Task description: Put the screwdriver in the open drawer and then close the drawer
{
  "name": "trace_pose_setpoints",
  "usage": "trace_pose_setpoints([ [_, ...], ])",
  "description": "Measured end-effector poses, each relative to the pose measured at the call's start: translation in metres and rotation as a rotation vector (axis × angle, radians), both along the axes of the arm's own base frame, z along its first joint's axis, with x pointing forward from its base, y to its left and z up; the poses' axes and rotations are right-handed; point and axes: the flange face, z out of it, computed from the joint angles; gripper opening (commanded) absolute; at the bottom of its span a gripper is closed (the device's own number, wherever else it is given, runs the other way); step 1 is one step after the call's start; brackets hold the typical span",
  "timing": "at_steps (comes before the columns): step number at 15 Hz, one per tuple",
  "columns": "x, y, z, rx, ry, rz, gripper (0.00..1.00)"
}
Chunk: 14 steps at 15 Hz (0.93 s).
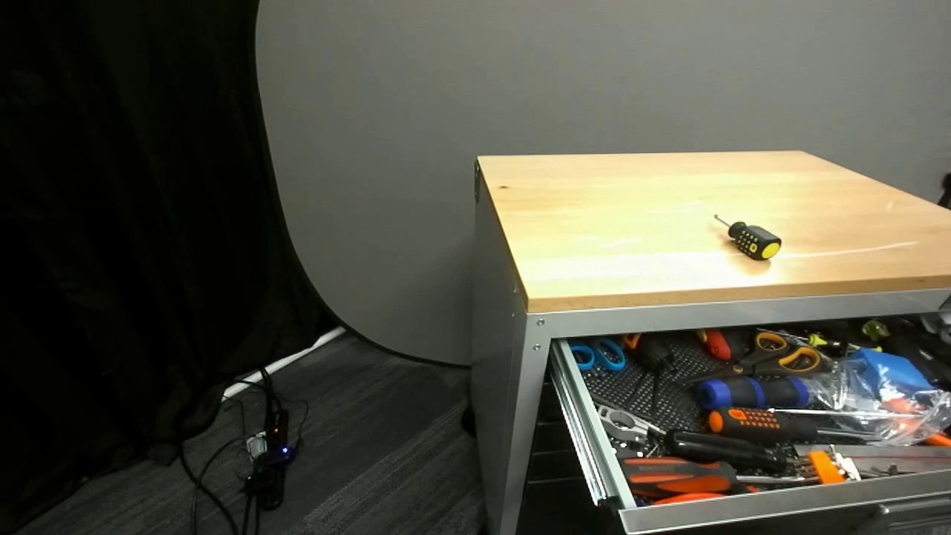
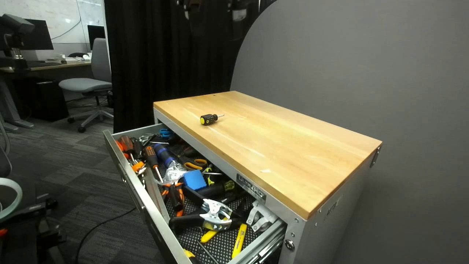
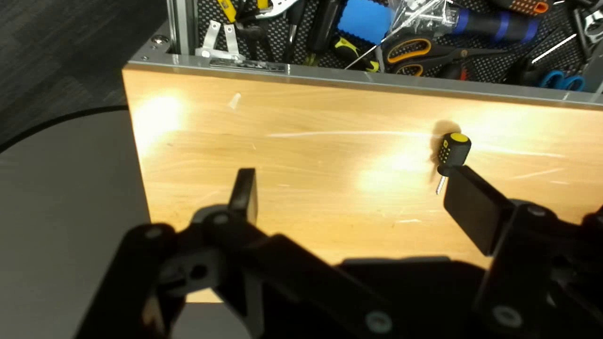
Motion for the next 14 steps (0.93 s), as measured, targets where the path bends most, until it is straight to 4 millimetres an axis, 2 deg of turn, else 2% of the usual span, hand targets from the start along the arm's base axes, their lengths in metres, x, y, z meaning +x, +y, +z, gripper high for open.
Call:
trace_pose_setpoints([
  [2, 0.013, 0.058, -0.023, -0.063, 0.004, -0.007, 1.0],
  [4, 0.025, 0.106, -0.051, -0.115, 0.027, -0.014, 1.0],
  [6, 0.036, 0.136, -0.079, -0.152, 0.062, -0.021, 1.0],
  [8, 0.049, 0.146, -0.1, -0.166, 0.095, -0.021, 1.0],
  [14, 0.09, 0.149, -0.142, -0.155, 0.164, -0.024, 1.0],
])
